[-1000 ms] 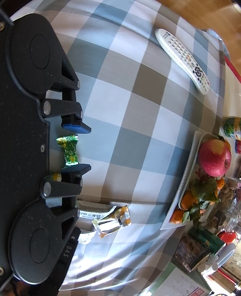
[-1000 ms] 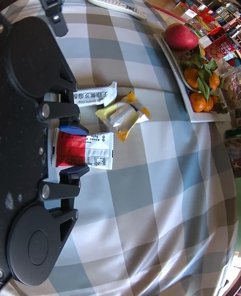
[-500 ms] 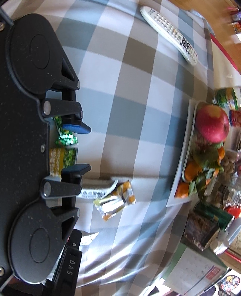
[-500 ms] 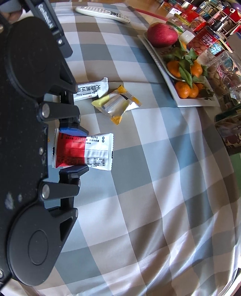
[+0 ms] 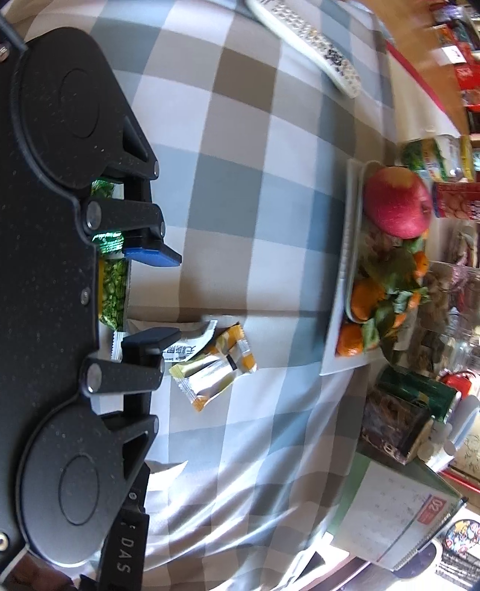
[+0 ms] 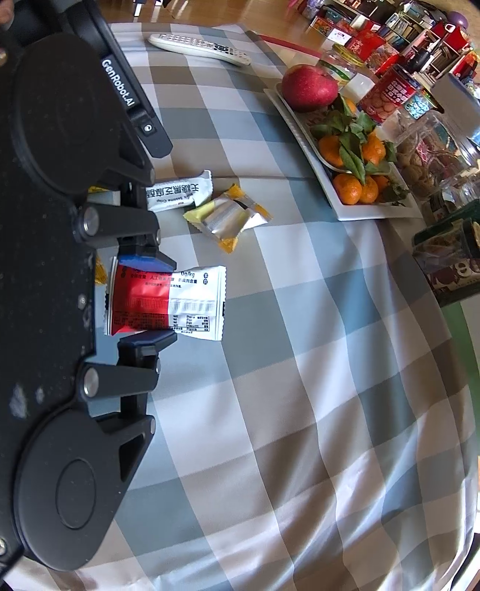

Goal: Organize snacks

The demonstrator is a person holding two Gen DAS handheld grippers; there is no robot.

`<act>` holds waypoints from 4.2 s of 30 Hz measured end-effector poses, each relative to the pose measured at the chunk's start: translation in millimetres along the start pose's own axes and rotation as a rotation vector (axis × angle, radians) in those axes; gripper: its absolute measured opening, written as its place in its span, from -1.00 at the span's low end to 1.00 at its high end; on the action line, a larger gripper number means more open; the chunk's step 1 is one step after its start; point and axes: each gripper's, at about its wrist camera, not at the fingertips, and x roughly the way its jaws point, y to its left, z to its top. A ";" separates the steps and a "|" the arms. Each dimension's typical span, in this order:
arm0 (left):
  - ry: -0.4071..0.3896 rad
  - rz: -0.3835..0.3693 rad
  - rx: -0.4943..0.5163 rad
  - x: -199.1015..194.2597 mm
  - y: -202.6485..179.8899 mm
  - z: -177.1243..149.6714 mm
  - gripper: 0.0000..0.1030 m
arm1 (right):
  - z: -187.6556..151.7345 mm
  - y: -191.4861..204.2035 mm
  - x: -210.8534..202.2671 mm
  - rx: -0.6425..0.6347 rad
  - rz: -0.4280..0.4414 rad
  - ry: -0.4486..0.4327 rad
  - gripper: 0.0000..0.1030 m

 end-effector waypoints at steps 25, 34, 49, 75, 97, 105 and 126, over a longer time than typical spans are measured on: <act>0.123 0.054 0.248 5.0 39.4 -38.1 -0.10 | 0.4 1.5 -1.0 0.004 0.040 0.026 -0.33; 0.122 0.082 0.203 16.1 33.0 -32.3 -0.09 | 1.0 1.0 -1.2 0.002 0.044 0.025 -0.33; 0.080 0.122 0.122 34.6 8.7 -11.3 -0.06 | 0.1 1.6 -3.6 -0.007 0.054 0.025 -0.33; 0.042 0.080 0.153 48.4 -1.8 12.6 0.01 | 1.4 3.7 -3.8 -0.010 0.068 0.025 -0.33; 0.054 0.104 0.091 35.8 -6.5 15.2 -0.53 | -0.4 6.0 0.8 -0.033 0.046 0.026 -0.33; 0.093 0.109 0.051 18.8 -6.0 5.5 -0.53 | -2.4 4.8 7.7 -0.037 0.022 0.039 -0.33; 0.138 0.071 0.062 -13.5 -4.3 -18.1 -0.53 | -16.1 18.7 6.9 -0.166 -0.007 0.013 -0.33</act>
